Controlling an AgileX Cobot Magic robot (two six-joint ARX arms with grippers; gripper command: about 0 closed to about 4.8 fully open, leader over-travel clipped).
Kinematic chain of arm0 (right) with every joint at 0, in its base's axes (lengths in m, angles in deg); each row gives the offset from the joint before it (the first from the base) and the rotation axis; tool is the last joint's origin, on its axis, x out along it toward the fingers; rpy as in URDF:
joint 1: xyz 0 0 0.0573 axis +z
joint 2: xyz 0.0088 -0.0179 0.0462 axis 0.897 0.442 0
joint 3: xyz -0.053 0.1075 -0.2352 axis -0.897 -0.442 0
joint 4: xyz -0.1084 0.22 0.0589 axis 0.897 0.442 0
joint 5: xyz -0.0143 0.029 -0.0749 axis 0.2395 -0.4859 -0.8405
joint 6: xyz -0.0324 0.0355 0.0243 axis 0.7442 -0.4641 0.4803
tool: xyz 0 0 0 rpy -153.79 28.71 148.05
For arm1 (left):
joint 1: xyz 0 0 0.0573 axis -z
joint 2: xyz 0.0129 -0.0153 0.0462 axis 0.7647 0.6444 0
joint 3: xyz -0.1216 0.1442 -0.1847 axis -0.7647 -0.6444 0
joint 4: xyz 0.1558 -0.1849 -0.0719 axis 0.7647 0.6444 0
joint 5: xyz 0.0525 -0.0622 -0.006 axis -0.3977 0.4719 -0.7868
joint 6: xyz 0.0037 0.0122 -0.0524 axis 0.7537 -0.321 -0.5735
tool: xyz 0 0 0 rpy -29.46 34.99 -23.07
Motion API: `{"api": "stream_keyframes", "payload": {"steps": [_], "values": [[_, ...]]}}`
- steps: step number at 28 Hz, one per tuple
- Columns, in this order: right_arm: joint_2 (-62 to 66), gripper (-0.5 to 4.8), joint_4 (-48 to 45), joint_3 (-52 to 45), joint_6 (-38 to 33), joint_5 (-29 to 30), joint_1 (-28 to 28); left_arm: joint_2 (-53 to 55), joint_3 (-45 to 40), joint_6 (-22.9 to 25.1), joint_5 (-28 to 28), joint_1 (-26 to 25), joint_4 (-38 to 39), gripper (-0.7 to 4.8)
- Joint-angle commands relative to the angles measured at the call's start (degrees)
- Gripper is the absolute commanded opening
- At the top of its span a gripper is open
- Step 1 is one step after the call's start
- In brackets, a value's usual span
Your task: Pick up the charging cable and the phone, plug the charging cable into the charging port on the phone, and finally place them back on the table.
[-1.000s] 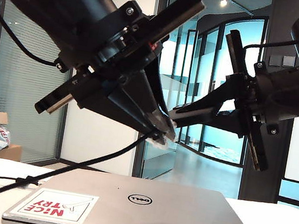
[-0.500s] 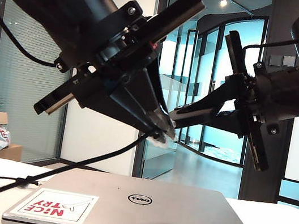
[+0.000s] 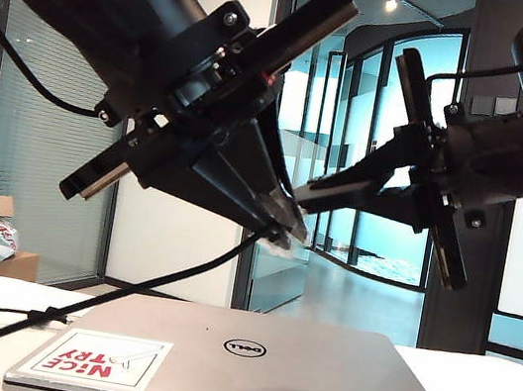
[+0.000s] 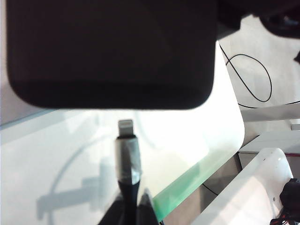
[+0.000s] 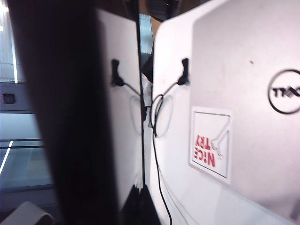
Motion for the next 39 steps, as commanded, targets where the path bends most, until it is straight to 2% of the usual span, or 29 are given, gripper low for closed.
{"api": "stream_keyframes", "payload": {"steps": [1,7,12,23,39], "values": [[-0.7,-0.06,-2.86,0.42,-0.17,1.73,0.02,-0.17,0.09,0.04,-0.15,0.02,-1.03,-0.07],[-0.7,-0.06,-1.86,0.37,0.33,1.44,-0.17,-0.17,0.09,0.02,-0.15,0.02,-1.03,-0.07],[-1.73,-0.06,-3.41,-1.66,0.31,-2.01,-0.15,-0.17,0.09,0.04,-0.15,0.02,-1.03,-0.07],[-2.34,-0.06,-7.28,-2.67,-2.95,-1.84,-0.11,-0.17,0.09,0.33,-0.15,0.04,-1.01,-0.07],[-2.32,-0.06,-6.34,-3.78,-1.11,-0.46,-0.11,-0.17,0.09,0.31,-0.15,0.04,-1.03,-0.07]]}}
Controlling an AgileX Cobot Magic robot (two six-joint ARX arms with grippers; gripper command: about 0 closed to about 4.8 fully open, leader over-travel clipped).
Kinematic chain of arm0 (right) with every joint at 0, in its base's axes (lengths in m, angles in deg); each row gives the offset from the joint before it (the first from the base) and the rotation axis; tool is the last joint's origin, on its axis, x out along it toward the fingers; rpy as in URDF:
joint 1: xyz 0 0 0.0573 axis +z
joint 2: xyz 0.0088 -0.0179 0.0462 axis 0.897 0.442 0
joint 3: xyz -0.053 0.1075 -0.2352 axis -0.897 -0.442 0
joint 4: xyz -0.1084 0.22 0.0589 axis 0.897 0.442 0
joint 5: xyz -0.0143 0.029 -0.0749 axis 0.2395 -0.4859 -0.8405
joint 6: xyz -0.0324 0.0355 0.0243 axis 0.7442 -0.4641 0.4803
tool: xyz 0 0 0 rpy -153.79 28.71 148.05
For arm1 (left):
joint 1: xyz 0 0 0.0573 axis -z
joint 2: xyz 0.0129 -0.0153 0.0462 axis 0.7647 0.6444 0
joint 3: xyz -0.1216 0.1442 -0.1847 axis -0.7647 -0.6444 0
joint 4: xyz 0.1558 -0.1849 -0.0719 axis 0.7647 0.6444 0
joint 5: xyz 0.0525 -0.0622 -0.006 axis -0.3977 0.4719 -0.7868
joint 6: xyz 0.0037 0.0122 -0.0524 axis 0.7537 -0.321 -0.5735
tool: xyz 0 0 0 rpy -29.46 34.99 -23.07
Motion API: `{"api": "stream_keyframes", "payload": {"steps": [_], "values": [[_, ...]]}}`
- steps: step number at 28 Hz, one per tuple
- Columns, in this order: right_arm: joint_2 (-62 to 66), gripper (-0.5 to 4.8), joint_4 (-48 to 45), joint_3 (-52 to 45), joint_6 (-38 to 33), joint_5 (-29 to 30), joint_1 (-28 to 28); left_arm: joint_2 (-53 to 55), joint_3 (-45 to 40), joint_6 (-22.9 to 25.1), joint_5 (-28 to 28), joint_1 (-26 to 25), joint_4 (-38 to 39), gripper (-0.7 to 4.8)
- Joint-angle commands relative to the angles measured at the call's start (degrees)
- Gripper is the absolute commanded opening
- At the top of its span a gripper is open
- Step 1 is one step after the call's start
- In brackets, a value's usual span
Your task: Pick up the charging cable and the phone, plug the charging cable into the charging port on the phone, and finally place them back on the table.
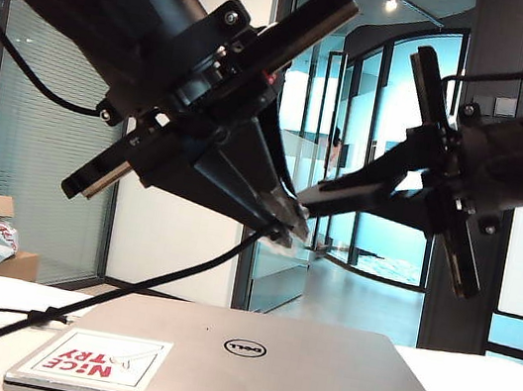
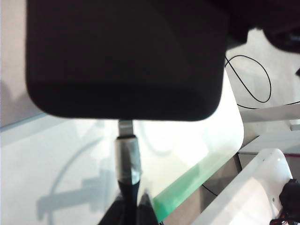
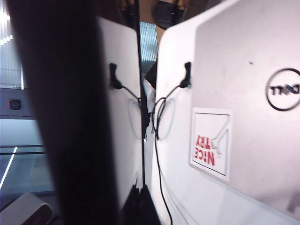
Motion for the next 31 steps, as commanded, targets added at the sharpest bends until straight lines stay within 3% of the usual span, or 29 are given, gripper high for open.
{"api": "stream_keyframes", "payload": {"steps": [1,10,14,31], "values": [[-0.52,-0.06,-2.27,0.02,0.5,0.72,0.11,-0.17,0.09,0.11,-0.15,0.07,-0.72,-0.07],[-0.52,-0.06,-2.67,0.04,0.48,0.28,0.11,-0.17,0.09,0.5,-0.13,0.09,-0.61,-0.07],[-0.5,-0.06,-2.69,0.04,0.48,0.76,0.11,-0.17,0.09,4.24,-0.13,0.09,0.0,-0.07],[-0.48,-0.06,-2.71,0.04,0.68,1.77,0.11,-0.17,0.09,4.39,-0.11,0.09,0.98,-0.07]]}}
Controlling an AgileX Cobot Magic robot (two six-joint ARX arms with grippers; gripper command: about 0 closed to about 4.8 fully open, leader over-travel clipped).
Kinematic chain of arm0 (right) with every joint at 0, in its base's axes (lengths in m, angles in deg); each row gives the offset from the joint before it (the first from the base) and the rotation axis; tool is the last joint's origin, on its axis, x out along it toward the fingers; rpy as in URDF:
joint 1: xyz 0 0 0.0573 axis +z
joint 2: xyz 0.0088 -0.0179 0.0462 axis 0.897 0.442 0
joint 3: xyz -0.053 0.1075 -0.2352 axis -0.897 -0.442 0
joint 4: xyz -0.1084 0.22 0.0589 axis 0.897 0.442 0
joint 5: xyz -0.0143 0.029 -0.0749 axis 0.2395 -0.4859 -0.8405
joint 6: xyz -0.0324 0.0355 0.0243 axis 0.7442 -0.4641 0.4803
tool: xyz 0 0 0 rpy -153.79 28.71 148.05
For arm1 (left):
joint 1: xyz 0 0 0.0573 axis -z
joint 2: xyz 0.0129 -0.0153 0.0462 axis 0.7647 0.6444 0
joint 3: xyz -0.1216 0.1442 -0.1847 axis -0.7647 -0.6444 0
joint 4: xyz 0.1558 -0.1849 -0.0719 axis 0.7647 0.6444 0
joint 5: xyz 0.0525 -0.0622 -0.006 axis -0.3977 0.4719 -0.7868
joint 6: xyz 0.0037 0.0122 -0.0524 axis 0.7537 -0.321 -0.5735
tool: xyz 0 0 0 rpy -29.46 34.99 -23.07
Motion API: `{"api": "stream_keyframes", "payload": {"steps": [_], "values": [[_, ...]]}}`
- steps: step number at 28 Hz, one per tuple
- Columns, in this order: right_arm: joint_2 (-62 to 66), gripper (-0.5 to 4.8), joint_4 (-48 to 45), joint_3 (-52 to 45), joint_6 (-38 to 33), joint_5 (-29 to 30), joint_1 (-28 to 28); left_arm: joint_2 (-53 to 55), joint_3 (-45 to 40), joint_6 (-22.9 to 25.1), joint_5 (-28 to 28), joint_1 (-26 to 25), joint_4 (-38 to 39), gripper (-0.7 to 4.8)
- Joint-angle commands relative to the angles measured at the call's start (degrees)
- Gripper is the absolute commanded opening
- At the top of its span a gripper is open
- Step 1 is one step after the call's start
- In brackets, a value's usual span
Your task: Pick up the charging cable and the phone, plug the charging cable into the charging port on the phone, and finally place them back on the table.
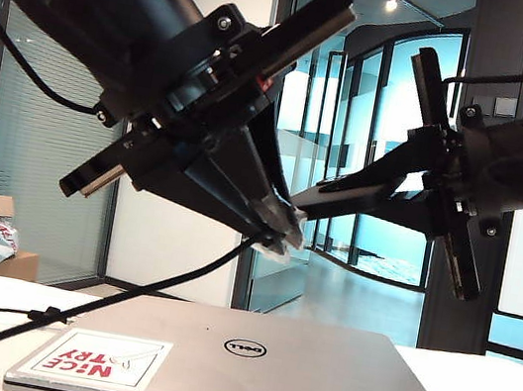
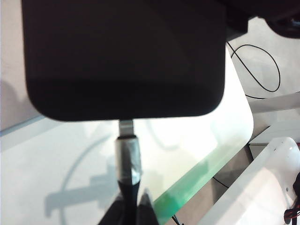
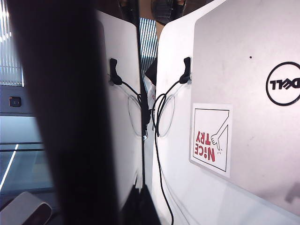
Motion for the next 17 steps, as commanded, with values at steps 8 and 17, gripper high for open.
{"api": "stream_keyframes", "payload": {"steps": [8,17], "values": [[-0.46,-0.06,-2.67,0.33,1.64,0.44,0.15,-0.17,0.09,0.5,-0.11,0.07,-0.28,-0.07],[-0.44,-0.06,-2.69,0.35,1.64,-0.48,0.22,-0.17,0.09,1.75,-0.11,0.07,-0.28,-0.07]]}}
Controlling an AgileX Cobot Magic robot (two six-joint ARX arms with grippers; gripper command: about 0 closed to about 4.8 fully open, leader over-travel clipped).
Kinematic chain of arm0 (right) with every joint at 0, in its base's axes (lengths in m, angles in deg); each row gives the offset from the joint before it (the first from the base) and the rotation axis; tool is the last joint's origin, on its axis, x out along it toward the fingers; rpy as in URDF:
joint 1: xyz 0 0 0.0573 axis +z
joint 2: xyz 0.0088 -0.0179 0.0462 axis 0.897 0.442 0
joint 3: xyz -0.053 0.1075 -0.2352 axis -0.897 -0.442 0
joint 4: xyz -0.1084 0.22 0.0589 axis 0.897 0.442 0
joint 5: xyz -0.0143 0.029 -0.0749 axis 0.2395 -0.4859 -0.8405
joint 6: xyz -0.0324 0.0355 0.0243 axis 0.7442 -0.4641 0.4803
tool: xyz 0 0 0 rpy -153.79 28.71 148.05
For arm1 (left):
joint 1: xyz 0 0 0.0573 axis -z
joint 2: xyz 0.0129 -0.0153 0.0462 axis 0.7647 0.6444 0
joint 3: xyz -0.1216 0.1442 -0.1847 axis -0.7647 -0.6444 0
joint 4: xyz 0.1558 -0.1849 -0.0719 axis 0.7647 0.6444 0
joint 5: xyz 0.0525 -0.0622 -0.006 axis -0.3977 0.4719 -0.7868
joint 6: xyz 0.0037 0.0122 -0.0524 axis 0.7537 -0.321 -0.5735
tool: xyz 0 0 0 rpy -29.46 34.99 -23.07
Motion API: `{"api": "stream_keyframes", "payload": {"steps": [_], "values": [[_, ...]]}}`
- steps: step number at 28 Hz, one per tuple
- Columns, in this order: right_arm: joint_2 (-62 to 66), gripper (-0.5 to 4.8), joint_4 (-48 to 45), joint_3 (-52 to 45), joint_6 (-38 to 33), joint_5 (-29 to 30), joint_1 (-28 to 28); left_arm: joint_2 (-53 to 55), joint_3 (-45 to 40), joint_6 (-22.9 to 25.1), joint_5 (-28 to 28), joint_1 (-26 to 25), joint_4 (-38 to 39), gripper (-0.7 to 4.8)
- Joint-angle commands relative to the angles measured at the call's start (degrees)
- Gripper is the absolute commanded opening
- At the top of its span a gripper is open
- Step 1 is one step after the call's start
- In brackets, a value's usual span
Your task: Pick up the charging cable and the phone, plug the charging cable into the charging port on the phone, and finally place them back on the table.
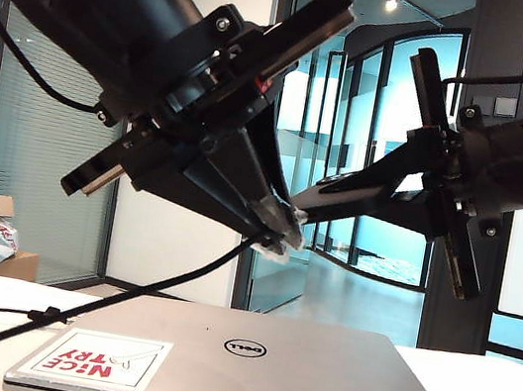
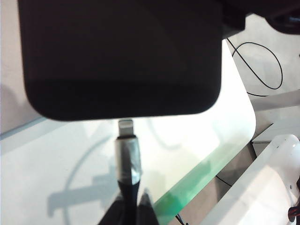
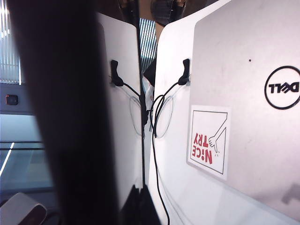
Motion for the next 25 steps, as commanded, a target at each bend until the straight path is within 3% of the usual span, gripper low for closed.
{"api": "stream_keyframes", "payload": {"steps": [1,25], "values": [[-0.44,-0.06,-2.71,0.35,0.39,0.22,0.15,-0.17,0.09,0.44,-0.11,0.07,-0.35,-0.07],[0.94,-0.06,-4.2,0.37,-0.02,1.11,0.33,-0.17,0.09,0.42,-0.11,0.07,-0.35,-0.07]]}}
